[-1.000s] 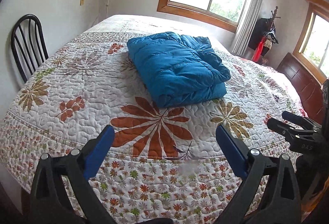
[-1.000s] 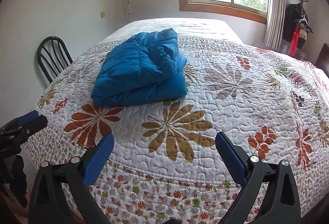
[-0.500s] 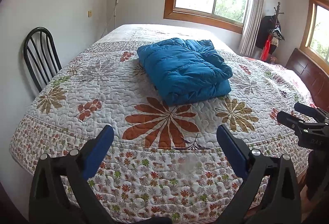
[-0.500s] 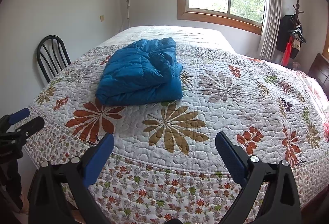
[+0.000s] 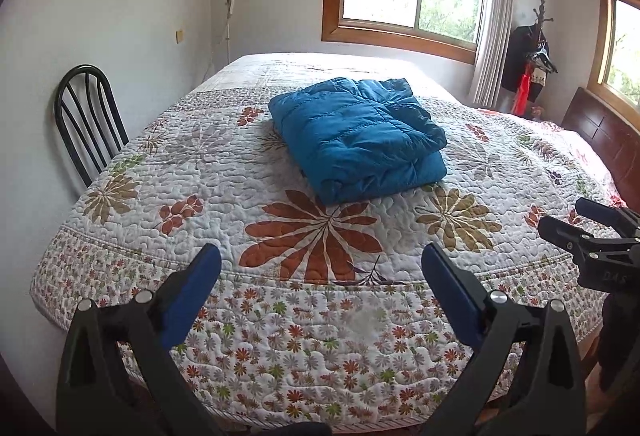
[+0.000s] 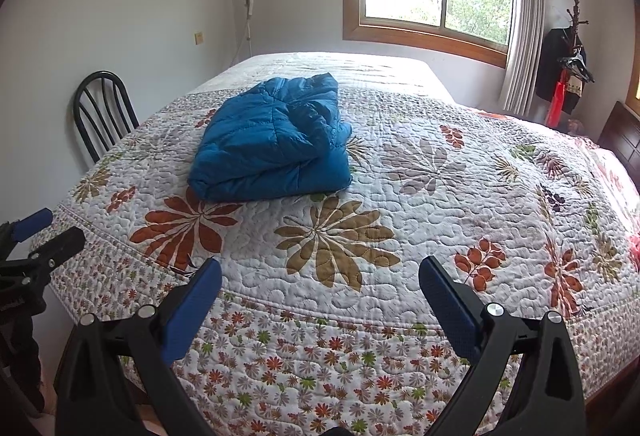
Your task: Fold large clothes
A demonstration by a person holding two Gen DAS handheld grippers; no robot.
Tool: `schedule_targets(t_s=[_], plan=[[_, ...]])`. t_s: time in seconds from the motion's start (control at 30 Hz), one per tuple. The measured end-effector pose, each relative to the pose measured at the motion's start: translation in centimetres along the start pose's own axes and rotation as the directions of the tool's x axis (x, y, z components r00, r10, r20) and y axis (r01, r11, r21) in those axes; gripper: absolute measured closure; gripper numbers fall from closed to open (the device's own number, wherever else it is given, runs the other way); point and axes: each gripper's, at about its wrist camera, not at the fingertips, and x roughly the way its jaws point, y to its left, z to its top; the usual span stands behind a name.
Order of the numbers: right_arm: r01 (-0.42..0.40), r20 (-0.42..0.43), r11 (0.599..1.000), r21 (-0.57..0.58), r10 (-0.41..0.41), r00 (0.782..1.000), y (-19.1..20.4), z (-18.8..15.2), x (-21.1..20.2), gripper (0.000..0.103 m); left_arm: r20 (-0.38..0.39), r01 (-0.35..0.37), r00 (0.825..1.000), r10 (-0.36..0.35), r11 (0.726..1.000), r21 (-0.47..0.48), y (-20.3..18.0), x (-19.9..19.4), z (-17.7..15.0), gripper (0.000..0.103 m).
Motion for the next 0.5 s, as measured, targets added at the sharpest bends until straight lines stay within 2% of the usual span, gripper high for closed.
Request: schedule_targets(t_s=[0.5], plan=[[0.000, 0.009, 1.000, 0.000, 0.000, 1.000, -0.65, -0.31, -0.51, 0.004, 0.003, -0.036, 0.999, 0.036, 0.999, -0.014, -0.44, -0.53, -0.35, 0.003]])
